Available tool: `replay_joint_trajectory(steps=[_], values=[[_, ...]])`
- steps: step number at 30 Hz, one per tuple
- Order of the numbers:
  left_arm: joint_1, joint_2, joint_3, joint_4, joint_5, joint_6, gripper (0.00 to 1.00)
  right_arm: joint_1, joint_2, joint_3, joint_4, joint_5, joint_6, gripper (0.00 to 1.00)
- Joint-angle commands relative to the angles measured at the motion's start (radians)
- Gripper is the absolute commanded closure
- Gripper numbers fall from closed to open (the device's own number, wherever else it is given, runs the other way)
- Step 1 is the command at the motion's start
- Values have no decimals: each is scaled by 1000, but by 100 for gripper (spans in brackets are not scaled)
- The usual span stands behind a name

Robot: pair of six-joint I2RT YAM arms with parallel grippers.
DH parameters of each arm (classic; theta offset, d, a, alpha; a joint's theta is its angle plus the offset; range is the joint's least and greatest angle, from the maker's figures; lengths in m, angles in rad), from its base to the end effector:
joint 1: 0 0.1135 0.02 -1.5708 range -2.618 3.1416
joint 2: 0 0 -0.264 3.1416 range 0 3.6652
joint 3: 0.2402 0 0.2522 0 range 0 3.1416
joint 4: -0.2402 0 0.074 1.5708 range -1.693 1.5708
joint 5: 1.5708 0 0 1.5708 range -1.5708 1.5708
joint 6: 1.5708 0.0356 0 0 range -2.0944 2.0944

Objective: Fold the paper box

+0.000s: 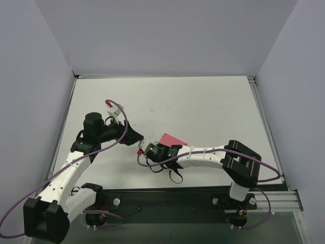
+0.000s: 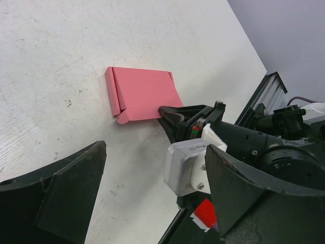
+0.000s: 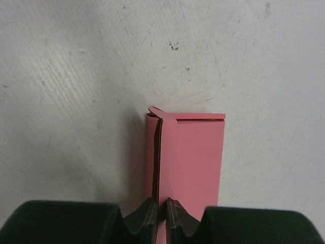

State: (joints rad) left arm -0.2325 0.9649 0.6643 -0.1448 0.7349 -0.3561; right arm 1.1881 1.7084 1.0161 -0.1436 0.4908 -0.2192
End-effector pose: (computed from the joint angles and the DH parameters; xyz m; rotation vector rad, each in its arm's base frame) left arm 0.2008 -0.0721 0.2720 0.3625 2.0341 -1.1070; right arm 0.1477 0.3219 0.1866 -1.3049 1.8769 -0.0964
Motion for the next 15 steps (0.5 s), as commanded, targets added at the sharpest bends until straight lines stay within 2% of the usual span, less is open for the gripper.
replay_joint_trajectory(steps=[1,3,4,6,7,9,10,13,15], values=[[1,-12,15,8,-8,17,12,25,92,7,-37,15,82,100],[-1,-11,14,7,-8,17,12,30,114,6,-37,31,95,99],[1,-11,14,8,-6,17,12,31,129,9,-37,31,109,91],[1,-5,14,7,-8,16,12,36,132,13,-39,32,121,84],[1,-5,15,7,-12,16,12,39,122,15,-39,34,129,73],[-2,-3,15,-2,-25,19,12,41,96,21,-48,34,153,61],[-2,-2,18,-9,-47,22,12,41,64,22,-53,34,162,49],[-1,9,23,-42,-95,35,12,41,-16,45,-91,25,196,32],[-2,31,32,-55,-120,39,12,41,-58,55,-122,20,236,29]])
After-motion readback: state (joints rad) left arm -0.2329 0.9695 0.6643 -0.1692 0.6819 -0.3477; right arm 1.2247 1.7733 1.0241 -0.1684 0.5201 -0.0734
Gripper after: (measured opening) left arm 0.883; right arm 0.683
